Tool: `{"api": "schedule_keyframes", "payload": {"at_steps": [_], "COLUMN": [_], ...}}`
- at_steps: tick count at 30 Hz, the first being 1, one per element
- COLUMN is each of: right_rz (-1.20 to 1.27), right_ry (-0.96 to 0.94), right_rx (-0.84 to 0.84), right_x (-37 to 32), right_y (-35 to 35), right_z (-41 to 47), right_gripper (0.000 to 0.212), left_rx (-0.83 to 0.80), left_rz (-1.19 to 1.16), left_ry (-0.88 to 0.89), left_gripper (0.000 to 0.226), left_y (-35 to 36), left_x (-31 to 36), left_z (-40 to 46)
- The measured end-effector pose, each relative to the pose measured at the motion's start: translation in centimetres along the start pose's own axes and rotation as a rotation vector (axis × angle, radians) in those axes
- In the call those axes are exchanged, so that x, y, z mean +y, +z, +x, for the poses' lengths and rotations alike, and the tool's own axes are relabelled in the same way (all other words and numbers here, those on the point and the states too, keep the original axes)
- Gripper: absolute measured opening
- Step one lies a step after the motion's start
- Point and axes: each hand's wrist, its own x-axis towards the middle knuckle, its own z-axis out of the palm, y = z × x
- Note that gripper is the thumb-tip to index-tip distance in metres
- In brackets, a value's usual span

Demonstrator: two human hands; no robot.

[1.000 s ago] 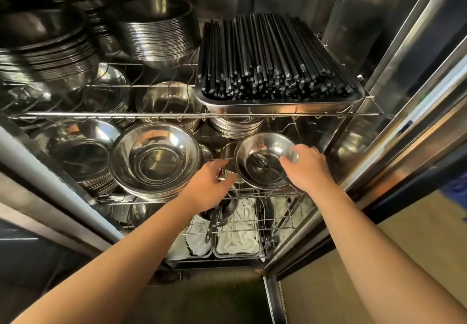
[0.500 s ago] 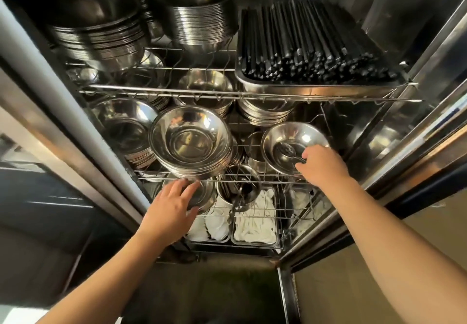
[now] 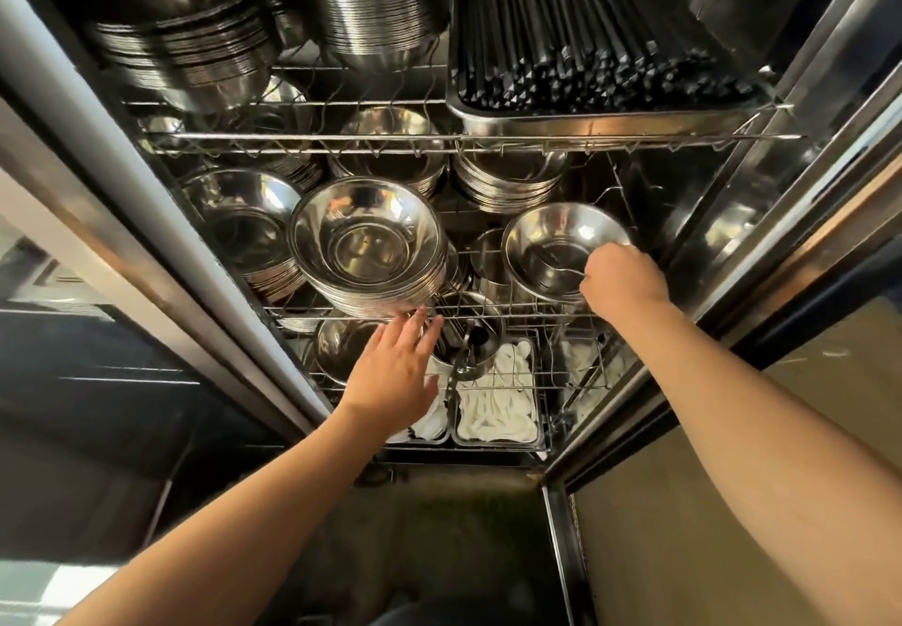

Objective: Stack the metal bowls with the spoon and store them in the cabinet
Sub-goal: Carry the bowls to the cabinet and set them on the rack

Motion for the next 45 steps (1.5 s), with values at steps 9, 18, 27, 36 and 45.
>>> {"api": "schedule_keyframes", "payload": {"at_steps": [9,18,27,36,45], "right_rz": [0.287,0.665,0.731,1.048,0.769], "right_ry": [-0.162,-0.228,0.016,0.621,0.670], "right_rx": [0.024,-0.182,-0.495,-0.577,-0.606], "right_x": [-0.3,-0.2,-0.7,-5.3,-7.5], "right_y": [-2.7,-0.3,9.6,16.9,19.4], "right_z": [-4.7,-10.2,-8.4,-4.0,-0.7], "right_gripper": [0.035,0.006,0.028,0.012,0.020], "left_rx": [0.001,-0.004,0.011,-0.006,0.018], "left_rz": [0.042,0.022,0.010,-0.004,-0.019], "left_ry": [-0.086,-0.086,-0.083,-0.101,-0.113], "left_gripper": [0.092,0.096,0.095,0.091,0.090], "left_y": [1.7,1.8,1.2,1.0,0.8], "left_x": [0.5,0.2,0.3,0.5,0.7], "left_z": [0.2,0.1,0.2,0.1,0.1]}}
